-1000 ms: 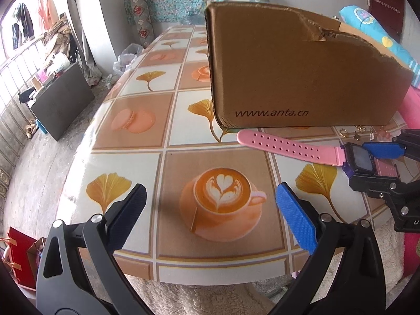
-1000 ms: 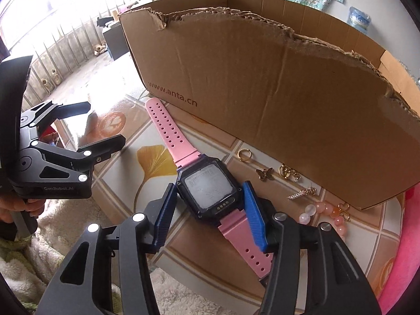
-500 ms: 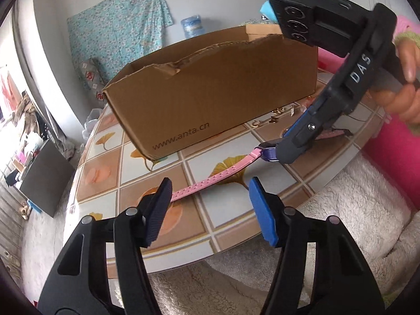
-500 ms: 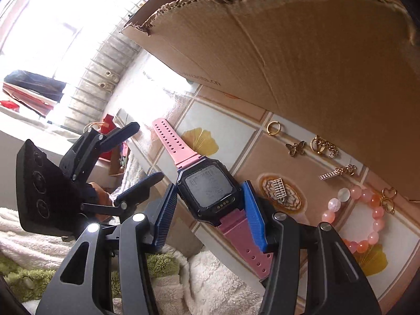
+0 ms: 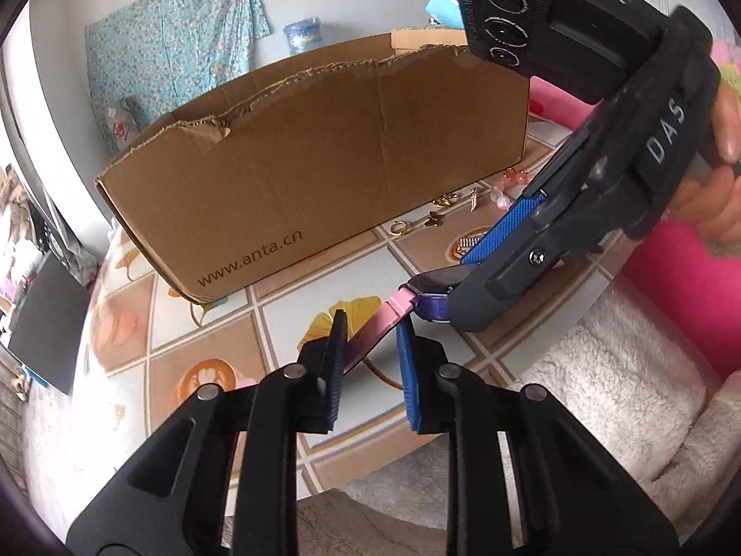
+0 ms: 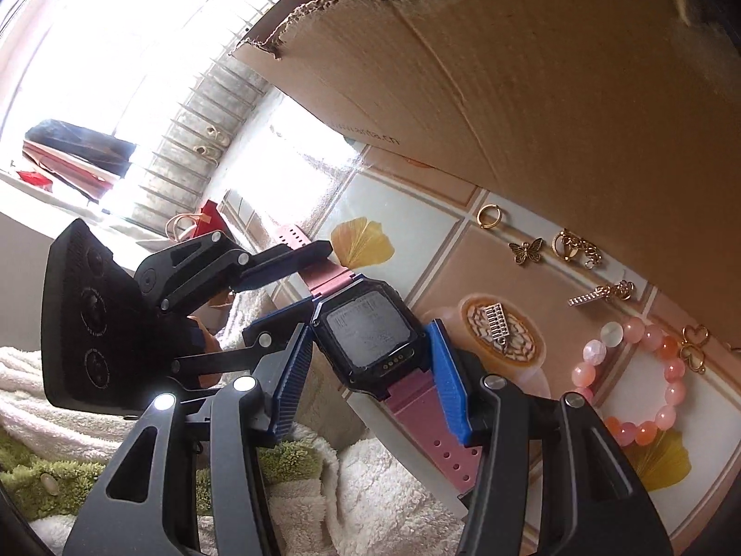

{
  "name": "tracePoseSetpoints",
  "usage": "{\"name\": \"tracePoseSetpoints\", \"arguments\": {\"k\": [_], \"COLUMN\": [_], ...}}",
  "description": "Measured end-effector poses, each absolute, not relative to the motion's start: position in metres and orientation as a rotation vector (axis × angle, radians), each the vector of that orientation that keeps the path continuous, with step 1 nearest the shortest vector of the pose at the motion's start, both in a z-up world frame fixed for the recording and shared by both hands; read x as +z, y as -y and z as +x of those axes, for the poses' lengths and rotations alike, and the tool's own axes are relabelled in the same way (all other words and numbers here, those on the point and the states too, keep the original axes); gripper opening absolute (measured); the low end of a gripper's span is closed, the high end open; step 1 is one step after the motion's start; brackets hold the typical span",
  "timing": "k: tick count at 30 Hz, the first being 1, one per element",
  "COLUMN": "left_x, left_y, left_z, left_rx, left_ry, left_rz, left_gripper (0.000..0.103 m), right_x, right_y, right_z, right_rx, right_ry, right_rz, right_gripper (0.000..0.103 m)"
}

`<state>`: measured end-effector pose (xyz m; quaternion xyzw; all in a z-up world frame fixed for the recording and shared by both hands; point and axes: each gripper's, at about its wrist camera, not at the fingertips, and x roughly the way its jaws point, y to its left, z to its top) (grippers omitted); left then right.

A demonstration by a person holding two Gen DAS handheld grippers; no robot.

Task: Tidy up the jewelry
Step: 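Lift the watch with the right tool while the left tool grips the pink strap, then carry the watch over the box with both tools, then open the right tool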

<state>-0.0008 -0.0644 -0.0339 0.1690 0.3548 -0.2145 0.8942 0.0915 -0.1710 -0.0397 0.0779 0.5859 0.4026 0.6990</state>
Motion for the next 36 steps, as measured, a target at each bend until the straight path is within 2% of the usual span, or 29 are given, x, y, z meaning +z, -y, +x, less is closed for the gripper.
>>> {"name": "tracePoseSetpoints", "arguments": {"k": [6, 10, 14, 17, 19, 22, 24, 26, 32, 36], "left_x": [-0.031, -0.030, -0.030, -0.029, -0.030, -0.030, -0.031, -0.032, -0.031, -0.030], "left_y": [0.045, 0.032, 0.028, 0.025, 0.027, 0.031, 0.030, 0.029, 0.027, 0.024], "left_z": [0.025, 0.040, 0.046, 0.048, 0.049, 0.053, 0.054, 0.053, 0.049, 0.044], "left_rx": [-0.491, -0.512, -0.499, -0.494, -0.490, -0.487, -0.474, -0.458, -0.404, -0.386], "left_ry": [-0.874, -0.956, -0.977, -0.984, -0.985, -0.988, -0.992, -0.984, -0.961, -0.946], "left_rz": [0.151, 0.025, 0.012, 0.008, 0.014, 0.015, 0.030, 0.042, 0.115, 0.120], "left_gripper": [0.013, 0.013, 0.012, 0.012, 0.012, 0.012, 0.019, 0.021, 0.022, 0.009], "right_x": [-0.032, -0.025, -0.022, -0.021, -0.020, -0.020, -0.018, -0.019, -0.023, -0.023], "right_y": [0.183, 0.184, 0.185, 0.192, 0.198, 0.205, 0.211, 0.215, 0.218, 0.210], "right_z": [0.078, 0.055, 0.035, 0.025, 0.021, 0.016, 0.015, 0.015, 0.020, 0.020], "right_rx": [0.812, 0.735, 0.627, 0.551, 0.511, 0.470, 0.449, 0.436, 0.411, 0.396], "right_ry": [-1.233, -1.149, -1.073, -1.026, -1.003, -0.984, -0.979, -0.984, -0.985, -0.967], "right_rz": [0.151, 0.041, -0.070, -0.107, -0.103, -0.096, -0.070, -0.042, 0.014, -0.006], "right_gripper": [0.052, 0.052, 0.052, 0.039, 0.024, 0.012, 0.009, 0.008, 0.007, 0.007]}}
